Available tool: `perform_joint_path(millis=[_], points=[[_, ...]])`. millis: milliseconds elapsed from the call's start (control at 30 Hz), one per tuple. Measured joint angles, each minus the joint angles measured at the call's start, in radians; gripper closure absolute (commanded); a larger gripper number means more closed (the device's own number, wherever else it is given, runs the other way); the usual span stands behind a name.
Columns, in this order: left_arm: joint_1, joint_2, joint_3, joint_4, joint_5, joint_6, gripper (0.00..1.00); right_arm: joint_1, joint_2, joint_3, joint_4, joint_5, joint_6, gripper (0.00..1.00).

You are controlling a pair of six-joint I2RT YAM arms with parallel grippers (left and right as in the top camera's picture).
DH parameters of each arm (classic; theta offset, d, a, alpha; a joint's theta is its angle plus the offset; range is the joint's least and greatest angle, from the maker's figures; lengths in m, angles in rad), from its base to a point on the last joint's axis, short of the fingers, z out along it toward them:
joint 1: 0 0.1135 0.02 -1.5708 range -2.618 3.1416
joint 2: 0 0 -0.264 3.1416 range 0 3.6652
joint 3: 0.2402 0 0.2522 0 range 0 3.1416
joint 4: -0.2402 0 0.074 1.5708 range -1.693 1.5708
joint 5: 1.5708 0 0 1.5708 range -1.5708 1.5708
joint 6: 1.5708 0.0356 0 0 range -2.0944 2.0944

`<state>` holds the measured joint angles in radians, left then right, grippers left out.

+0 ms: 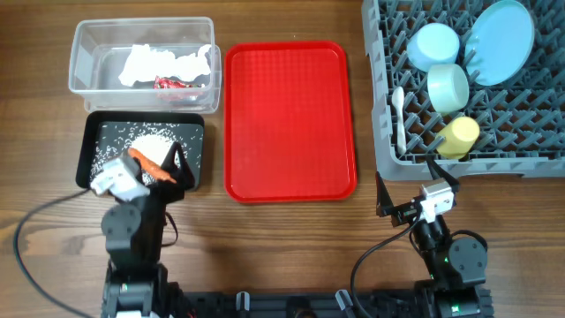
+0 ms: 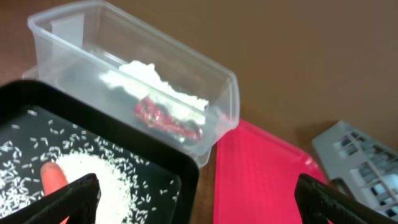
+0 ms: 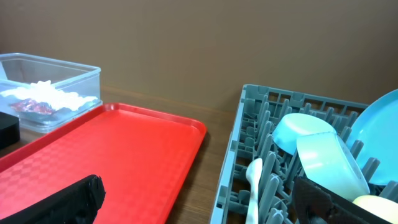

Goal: Sort waste into correct bins and load items into the dishwasher rack

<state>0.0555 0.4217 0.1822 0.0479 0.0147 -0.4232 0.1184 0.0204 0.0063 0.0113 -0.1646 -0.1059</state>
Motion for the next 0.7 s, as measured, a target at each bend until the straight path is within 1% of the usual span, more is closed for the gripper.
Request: perform_joint_path(millis=[133,267,333,500,700], points=[[0.010,-0.158,-0.054,-0.034,0.003,0.004,0.00,0.000,0.000,0.000,0.001,0.000,0.000,0.00],[0.010,-0.259,-0.095,-0.069,-0.011,0.011,0.00,0.000,0.000,0.000,0.000,0.000,0.000,0.00],[0.010,-0.293,-0.096,-0.082,-0.017,0.026,0.00,0.000,0.000,0.000,0.000,0.000,0.000,0.00],[0.010,-0.374,-0.098,-0.204,-0.017,0.050,0.00,0.000,0.000,0.000,0.000,0.000,0.000,0.00],[0.010,-0.407,-0.113,-0.196,-0.018,0.054,0.00,0.000,0.000,0.000,0.000,0.000,0.000,0.00]])
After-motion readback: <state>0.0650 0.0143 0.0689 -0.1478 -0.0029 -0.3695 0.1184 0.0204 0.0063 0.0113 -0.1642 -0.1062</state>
